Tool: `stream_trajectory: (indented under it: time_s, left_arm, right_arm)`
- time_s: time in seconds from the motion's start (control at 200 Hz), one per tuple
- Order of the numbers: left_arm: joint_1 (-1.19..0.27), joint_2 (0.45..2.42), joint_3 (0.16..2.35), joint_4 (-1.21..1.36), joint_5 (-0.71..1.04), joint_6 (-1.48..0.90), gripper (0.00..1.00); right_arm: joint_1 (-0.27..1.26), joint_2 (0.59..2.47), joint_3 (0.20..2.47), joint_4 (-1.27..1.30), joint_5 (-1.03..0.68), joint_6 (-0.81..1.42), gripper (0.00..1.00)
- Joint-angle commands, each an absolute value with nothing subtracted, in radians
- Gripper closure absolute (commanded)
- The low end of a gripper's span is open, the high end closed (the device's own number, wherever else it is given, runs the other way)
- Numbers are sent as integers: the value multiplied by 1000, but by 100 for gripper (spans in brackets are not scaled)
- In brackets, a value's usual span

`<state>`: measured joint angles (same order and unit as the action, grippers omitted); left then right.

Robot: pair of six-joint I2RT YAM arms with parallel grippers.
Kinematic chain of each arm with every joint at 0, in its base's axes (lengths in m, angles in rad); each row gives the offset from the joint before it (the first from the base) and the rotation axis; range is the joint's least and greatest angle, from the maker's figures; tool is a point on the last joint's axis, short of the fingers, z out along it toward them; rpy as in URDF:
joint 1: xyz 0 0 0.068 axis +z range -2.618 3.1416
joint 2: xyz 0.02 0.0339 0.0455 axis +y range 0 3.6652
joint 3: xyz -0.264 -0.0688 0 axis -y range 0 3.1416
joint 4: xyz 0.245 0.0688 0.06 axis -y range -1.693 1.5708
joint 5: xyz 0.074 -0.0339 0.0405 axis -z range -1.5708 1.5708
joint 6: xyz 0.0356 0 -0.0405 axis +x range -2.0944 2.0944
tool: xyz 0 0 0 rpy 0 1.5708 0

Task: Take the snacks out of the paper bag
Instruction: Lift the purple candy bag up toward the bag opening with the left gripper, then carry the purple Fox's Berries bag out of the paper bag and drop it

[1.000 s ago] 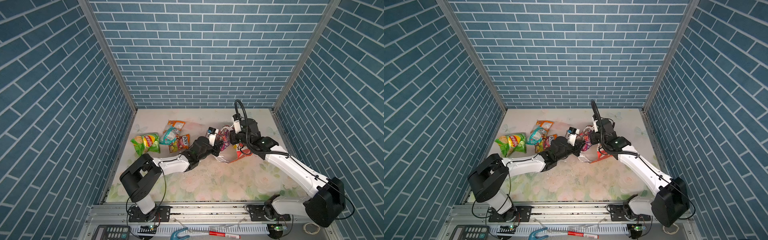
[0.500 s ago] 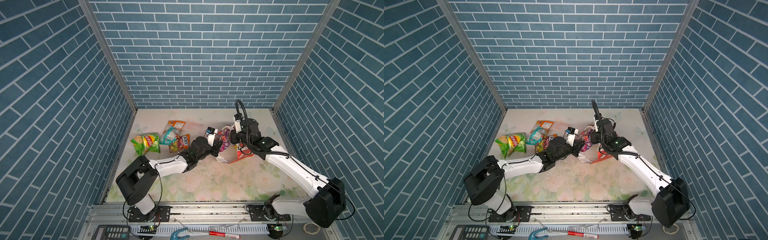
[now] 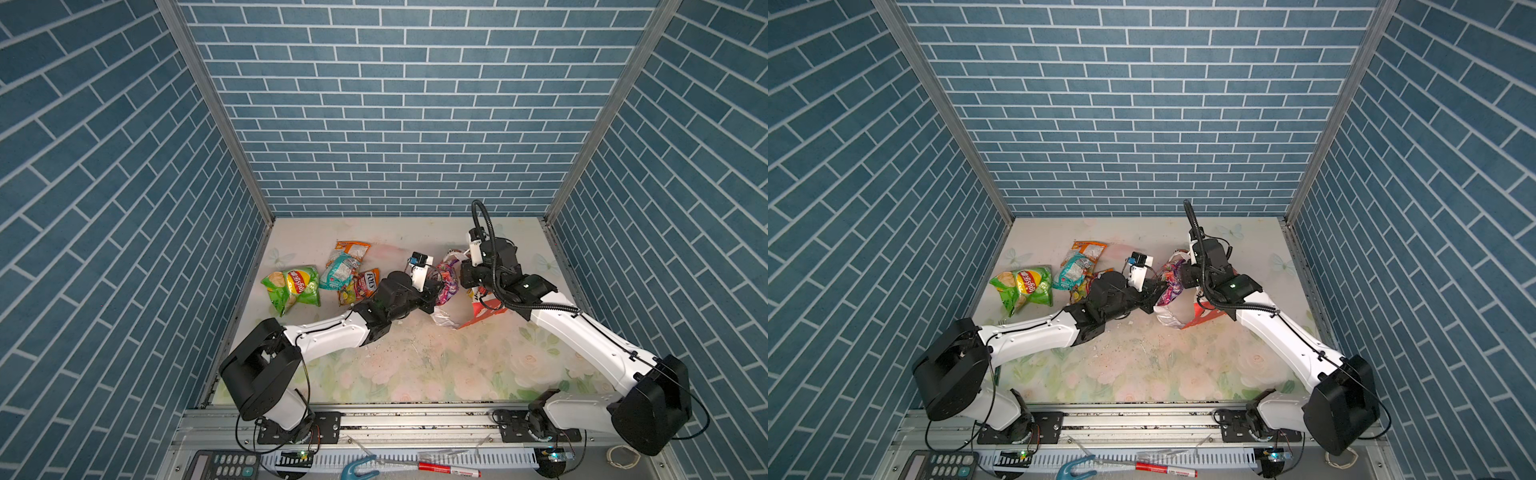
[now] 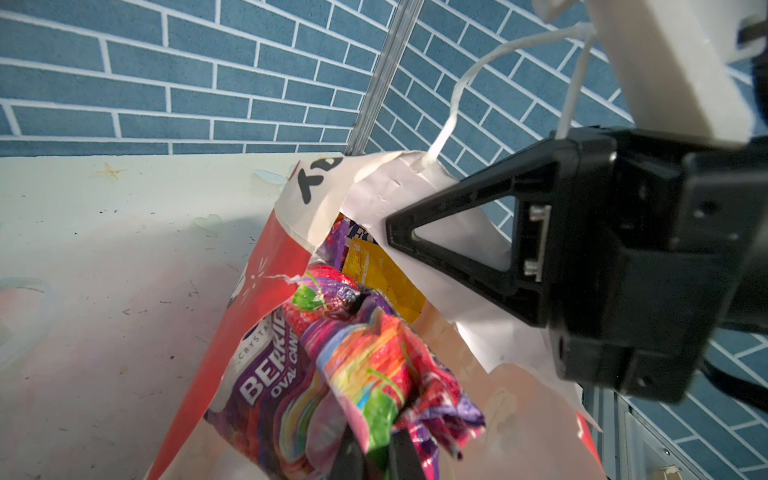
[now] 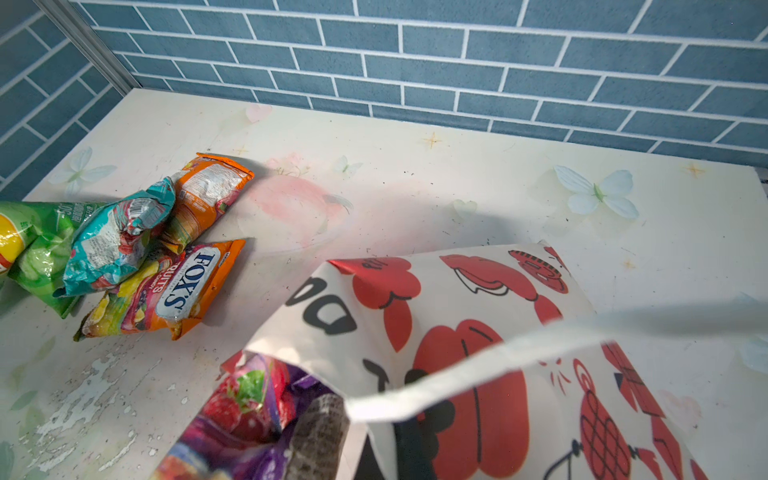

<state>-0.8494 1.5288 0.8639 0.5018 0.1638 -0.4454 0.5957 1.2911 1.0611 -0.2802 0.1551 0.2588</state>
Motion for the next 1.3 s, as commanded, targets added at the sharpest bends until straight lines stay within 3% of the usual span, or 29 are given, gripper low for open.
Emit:
stream_trajectory:
  time_s: [0.0,1.295]
  left_arm:
    - [-845,1468,881,517,193,-450,100]
    - [-845,1240,817,422,124,-433,100]
  right_arm:
    - [595,1273,1038,-290,189,305,100]
    - [596,1263,1035,-278,184,354,100]
